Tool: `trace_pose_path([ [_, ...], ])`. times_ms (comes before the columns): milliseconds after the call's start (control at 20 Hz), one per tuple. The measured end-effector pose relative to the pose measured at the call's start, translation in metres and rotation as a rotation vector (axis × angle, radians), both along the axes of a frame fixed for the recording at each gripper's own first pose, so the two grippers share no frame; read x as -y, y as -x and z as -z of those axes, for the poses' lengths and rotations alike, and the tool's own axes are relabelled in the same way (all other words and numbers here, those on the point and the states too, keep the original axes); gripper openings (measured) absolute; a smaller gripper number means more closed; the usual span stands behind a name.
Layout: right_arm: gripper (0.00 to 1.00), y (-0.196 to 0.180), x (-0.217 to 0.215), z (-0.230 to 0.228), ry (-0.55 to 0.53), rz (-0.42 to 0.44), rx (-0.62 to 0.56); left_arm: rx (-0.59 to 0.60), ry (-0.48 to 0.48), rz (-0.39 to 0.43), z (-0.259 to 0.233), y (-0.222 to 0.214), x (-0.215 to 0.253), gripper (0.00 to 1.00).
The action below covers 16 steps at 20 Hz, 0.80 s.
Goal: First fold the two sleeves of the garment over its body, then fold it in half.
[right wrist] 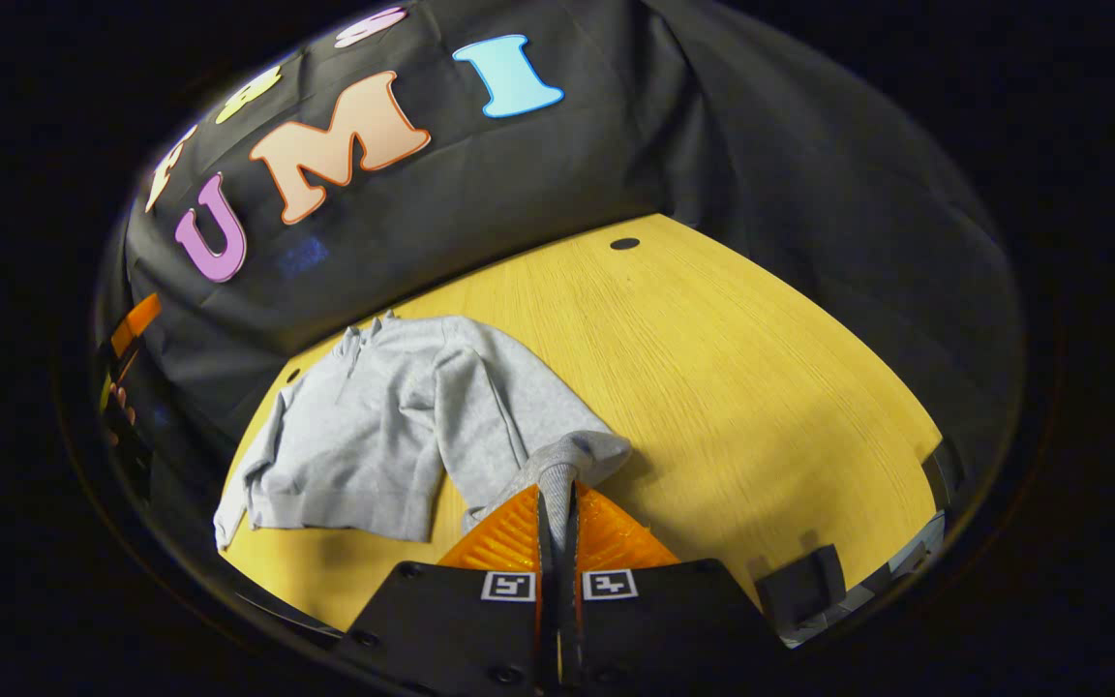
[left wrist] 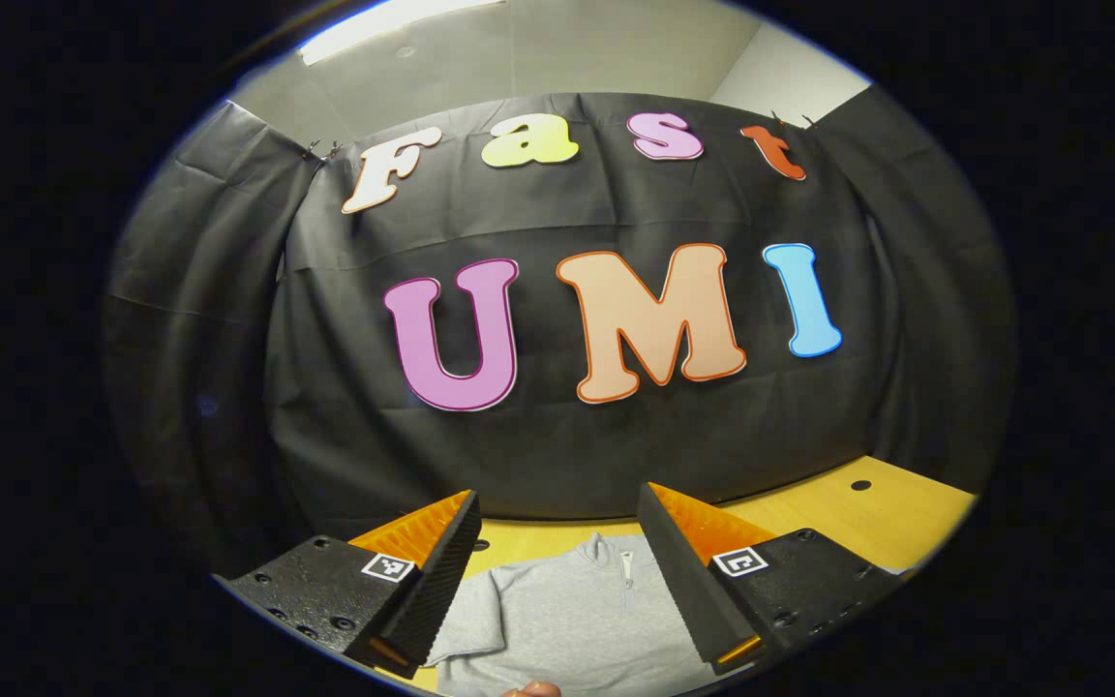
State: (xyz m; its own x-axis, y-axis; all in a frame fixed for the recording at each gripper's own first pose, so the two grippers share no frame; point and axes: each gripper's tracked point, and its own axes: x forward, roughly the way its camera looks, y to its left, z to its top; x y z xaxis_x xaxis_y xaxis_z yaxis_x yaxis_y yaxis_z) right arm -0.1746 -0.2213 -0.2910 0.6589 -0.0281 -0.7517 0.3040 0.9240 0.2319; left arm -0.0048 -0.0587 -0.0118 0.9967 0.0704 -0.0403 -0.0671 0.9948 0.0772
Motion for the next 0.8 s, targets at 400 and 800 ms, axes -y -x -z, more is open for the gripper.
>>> trace_pose_path([
  [400,0.04,-0.069,-0.028,-0.030,0.016,-0.022,0.090,0.006,-0.014,-0.043,-0.001,-0.002,-0.050,0.95],
  [800,0.03,-0.142,-0.091,-0.056,0.008,-0.119,0.171,-0.004,-0.030,-0.109,0.002,0.005,-0.102,0.95],
])
